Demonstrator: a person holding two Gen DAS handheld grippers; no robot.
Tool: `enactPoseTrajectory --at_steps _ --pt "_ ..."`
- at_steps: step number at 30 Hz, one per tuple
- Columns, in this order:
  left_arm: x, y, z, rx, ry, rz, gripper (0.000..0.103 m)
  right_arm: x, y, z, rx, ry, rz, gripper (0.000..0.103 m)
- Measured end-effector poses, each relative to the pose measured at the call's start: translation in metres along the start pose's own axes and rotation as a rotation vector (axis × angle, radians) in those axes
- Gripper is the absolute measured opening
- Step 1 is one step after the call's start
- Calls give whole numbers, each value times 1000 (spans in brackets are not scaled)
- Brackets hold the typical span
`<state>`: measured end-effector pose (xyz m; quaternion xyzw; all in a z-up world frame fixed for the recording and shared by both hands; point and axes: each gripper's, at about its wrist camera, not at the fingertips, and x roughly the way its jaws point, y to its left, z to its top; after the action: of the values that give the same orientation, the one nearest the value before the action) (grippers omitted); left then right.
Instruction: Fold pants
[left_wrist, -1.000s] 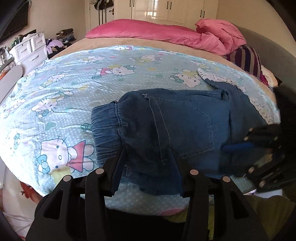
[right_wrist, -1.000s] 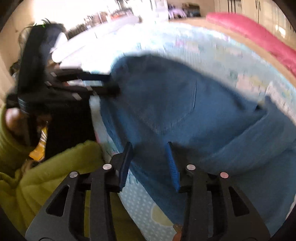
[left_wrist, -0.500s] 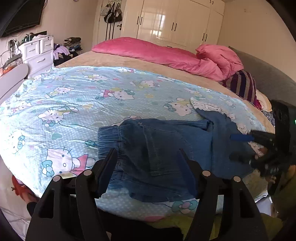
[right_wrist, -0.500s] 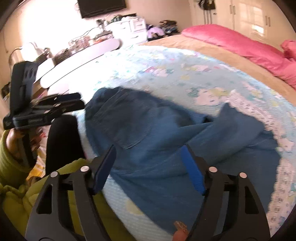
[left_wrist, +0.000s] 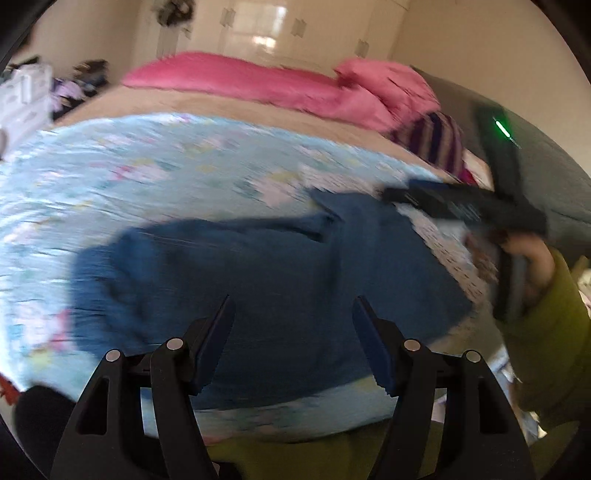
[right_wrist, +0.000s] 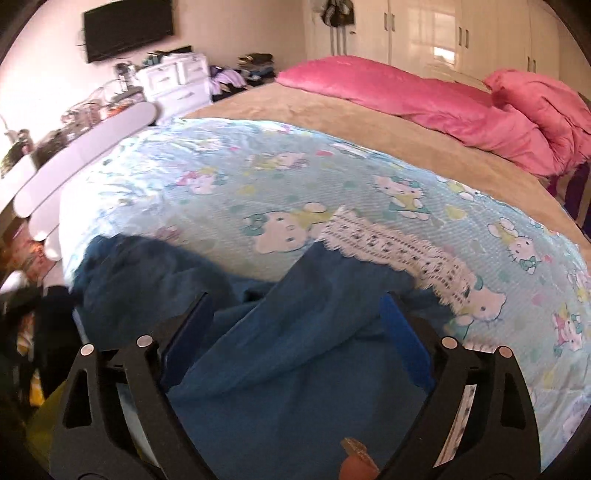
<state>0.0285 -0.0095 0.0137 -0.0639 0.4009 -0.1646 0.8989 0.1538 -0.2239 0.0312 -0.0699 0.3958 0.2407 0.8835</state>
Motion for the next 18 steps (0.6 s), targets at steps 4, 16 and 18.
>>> enactPoseTrajectory --at_steps 4,16,18 --pt "33 -19 5 31 63 -63 65 35 -4 23 -24 48 -42 85" --pt "110 -34 10 -6 178 -150 65 151 -19 59 23 239 -149 85" --pt "111 -36 10 0 173 -153 65 161 -24 59 30 249 -180 84"
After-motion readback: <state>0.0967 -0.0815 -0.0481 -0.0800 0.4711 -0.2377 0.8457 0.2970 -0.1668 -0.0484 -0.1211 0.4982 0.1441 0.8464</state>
